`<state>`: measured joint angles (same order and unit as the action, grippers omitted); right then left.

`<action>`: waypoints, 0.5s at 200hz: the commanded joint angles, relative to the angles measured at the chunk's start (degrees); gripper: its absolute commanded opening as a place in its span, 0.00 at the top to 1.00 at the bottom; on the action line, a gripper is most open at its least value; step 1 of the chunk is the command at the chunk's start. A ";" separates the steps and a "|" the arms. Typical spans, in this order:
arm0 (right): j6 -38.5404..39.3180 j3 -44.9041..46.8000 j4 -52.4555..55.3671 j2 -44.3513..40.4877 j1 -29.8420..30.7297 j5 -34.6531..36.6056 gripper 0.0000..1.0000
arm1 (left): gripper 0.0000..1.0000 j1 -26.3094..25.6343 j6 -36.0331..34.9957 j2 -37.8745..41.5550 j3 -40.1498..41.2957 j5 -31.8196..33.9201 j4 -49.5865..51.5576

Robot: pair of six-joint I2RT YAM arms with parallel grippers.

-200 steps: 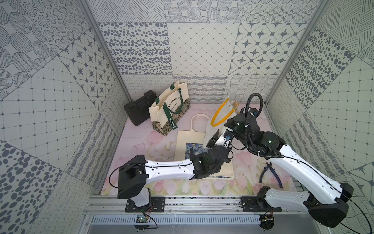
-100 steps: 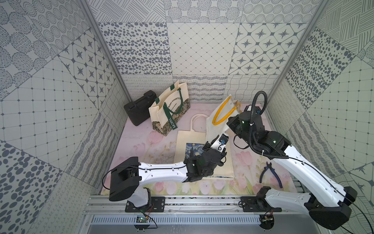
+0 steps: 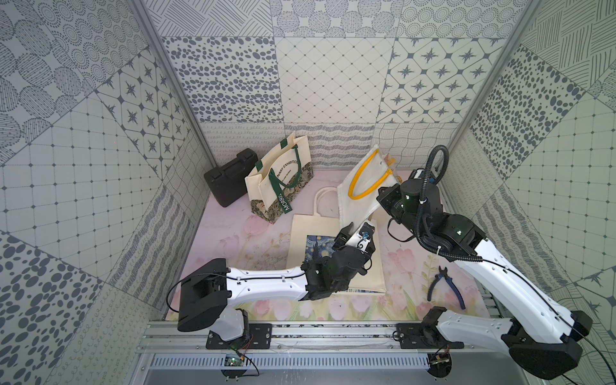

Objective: Put away the canvas bag
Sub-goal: Press the canvas bag.

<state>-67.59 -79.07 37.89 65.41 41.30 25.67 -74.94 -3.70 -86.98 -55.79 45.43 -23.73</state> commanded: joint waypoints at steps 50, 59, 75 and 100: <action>-1.71 0.61 -4.11 -4.47 -0.40 -0.40 1.00 | 0.54 -0.02 -1.04 2.59 0.09 -0.23 4.43; -1.61 1.26 -4.10 -4.81 -0.36 -0.49 1.00 | 0.26 0.01 -0.88 3.47 -0.01 -1.40 4.97; -1.64 2.35 -4.23 -5.35 -0.43 -0.87 1.00 | 0.12 -0.07 -1.79 5.73 1.18 -4.85 3.96; -1.88 3.54 -4.48 -5.92 -0.43 -1.36 1.00 | 0.03 -0.03 -5.90 8.90 5.33 -9.91 -1.53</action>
<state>-68.66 -76.29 38.33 61.58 40.88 24.43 -74.94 -5.04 -81.73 -53.87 42.61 -21.71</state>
